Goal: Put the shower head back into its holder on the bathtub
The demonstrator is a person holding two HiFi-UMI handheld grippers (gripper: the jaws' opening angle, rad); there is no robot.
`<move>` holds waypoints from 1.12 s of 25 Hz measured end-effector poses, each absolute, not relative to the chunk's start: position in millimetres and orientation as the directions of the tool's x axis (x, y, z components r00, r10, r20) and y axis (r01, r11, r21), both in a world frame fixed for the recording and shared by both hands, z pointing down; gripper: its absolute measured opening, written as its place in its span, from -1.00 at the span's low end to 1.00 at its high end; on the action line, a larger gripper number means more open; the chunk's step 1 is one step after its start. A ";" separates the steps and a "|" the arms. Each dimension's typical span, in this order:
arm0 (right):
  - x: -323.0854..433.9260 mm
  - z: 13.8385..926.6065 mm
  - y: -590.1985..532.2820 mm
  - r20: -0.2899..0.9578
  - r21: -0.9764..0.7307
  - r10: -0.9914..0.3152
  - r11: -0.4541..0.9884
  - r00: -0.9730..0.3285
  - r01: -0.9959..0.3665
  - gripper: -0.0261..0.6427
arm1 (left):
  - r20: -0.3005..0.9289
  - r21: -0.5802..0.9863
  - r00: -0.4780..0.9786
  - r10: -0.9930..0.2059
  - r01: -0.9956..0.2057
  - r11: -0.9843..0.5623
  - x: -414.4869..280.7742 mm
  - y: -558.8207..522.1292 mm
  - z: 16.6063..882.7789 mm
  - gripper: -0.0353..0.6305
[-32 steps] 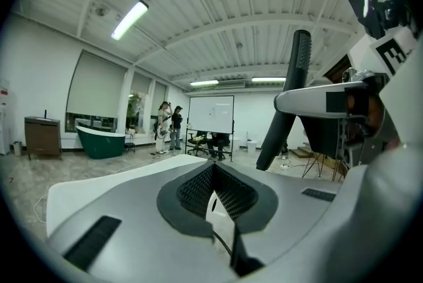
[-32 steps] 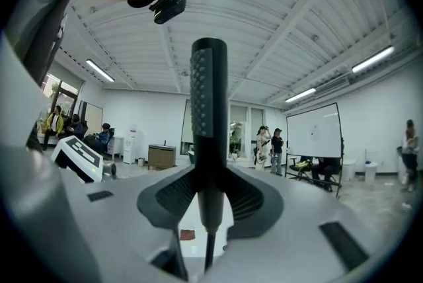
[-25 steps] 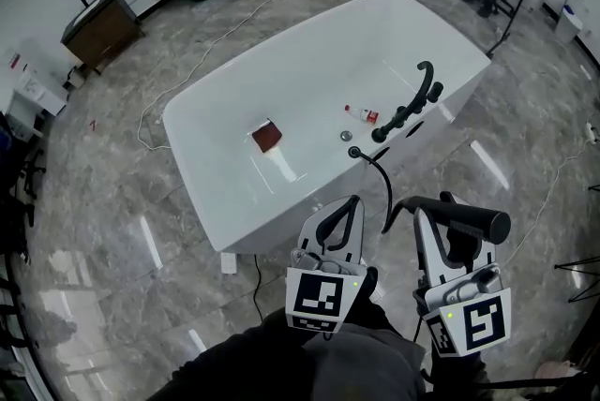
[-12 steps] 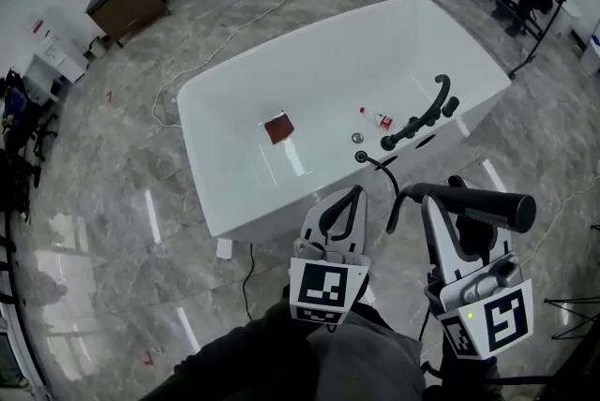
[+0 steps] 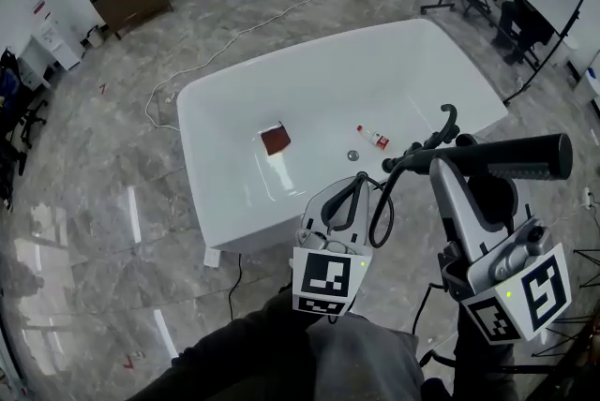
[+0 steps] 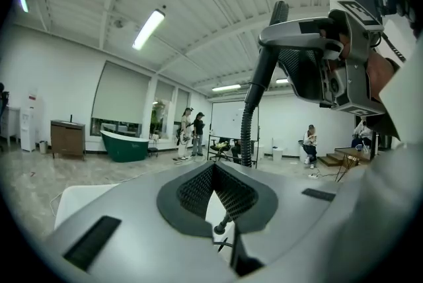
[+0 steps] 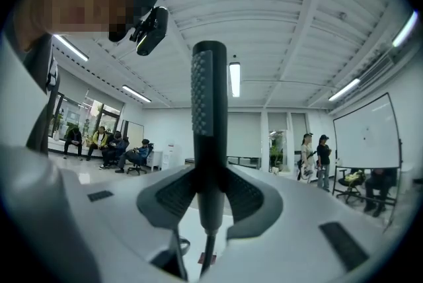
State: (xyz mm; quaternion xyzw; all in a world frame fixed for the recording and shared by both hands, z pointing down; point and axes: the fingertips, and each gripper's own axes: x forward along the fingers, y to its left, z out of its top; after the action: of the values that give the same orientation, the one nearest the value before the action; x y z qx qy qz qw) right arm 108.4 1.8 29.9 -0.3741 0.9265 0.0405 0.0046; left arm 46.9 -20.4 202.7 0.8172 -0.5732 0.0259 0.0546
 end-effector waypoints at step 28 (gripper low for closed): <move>58.3 -80.9 -77.7 -0.133 0.196 -0.636 0.735 -0.760 -0.650 -0.50 | -0.015 0.128 0.346 -0.938 -0.930 -0.345 -1.3 -103.4 167.0 -0.88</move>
State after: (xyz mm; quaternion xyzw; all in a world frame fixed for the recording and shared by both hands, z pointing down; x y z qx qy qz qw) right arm 58.3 -77.7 -80.9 -0.3454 0.9309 0.1158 0.0284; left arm -1.3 -103.4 167.0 0.8189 -0.5703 -0.0429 0.0485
